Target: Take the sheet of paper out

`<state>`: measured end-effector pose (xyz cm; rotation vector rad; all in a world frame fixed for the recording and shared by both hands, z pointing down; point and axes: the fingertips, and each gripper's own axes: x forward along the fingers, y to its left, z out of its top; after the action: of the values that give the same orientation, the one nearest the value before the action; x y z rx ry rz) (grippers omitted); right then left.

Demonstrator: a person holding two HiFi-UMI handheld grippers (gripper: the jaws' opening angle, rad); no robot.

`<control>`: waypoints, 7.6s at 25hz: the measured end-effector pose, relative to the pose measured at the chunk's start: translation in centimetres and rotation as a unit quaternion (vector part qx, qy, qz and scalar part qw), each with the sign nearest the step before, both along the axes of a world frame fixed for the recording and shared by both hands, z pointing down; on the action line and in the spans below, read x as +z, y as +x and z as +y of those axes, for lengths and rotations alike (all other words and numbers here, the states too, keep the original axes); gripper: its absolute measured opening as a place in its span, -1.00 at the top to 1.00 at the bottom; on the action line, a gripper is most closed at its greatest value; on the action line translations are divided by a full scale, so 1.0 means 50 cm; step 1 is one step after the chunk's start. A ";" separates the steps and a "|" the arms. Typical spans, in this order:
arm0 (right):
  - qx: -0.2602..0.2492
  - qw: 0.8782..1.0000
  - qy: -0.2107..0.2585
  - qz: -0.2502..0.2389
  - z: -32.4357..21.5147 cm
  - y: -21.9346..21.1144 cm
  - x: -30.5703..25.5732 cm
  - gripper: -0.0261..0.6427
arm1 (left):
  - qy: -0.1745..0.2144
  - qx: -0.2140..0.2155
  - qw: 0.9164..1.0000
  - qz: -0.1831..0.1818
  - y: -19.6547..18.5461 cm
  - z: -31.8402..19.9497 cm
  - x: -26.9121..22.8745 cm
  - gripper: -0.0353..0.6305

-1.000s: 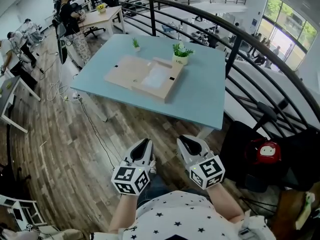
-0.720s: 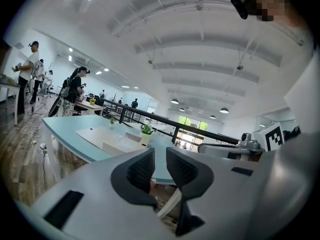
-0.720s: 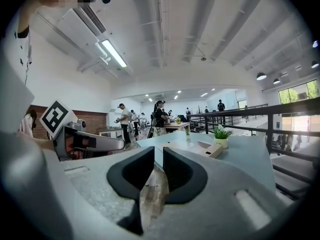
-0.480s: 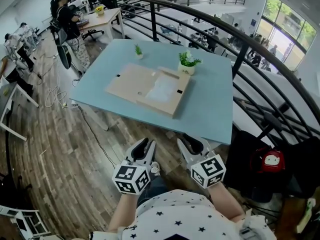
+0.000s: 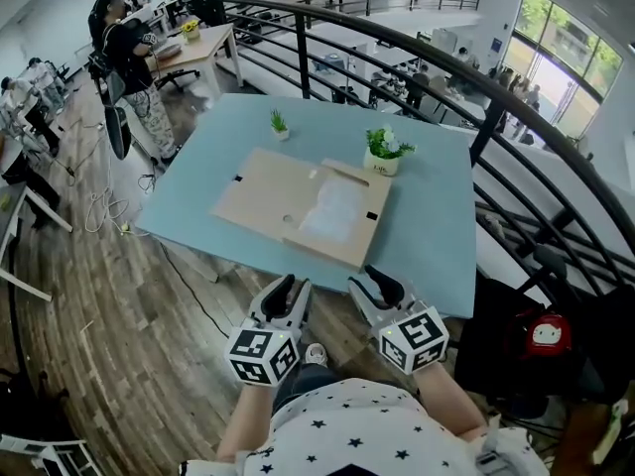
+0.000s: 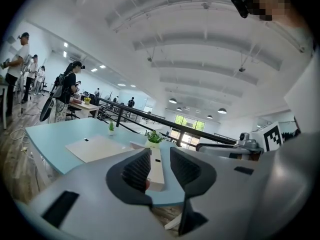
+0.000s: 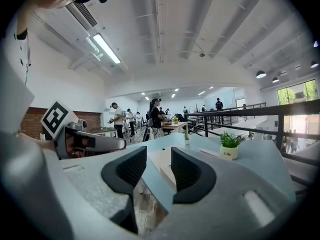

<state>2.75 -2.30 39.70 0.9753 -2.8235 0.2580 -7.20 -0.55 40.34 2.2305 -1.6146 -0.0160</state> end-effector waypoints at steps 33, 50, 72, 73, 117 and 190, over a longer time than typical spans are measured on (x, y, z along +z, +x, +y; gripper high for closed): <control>0.063 0.998 -0.009 -0.002 -0.303 -0.166 0.051 0.36 | -0.030 0.064 0.997 -0.005 -0.176 -0.335 0.087 0.48; 0.076 0.997 -0.034 0.001 -0.361 -0.134 0.094 0.36 | -0.059 0.073 0.995 -0.014 -0.158 -0.456 0.155 0.48; 0.064 0.995 -0.070 0.001 -0.506 -0.106 0.165 0.36 | -0.158 0.124 0.976 -0.089 -0.110 -0.633 0.346 0.48; 0.064 0.995 -0.072 0.001 -0.508 -0.107 0.167 0.36 | -0.161 0.127 0.974 -0.093 -0.109 -0.637 0.351 0.48; 0.051 0.994 -0.093 -0.001 -0.539 -0.099 0.201 0.36 | -0.309 0.179 0.910 -0.209 -0.093 -0.715 0.519 0.67; 0.074 0.997 0.016 -0.005 -0.224 -0.107 0.057 0.36 | 0.008 0.025 1.000 0.001 -0.182 -0.318 -0.003 0.89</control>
<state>-2.58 -13.51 42.54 1.1959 -2.7762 0.2344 -16.33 -16.47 40.17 2.2823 -1.5616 -0.0192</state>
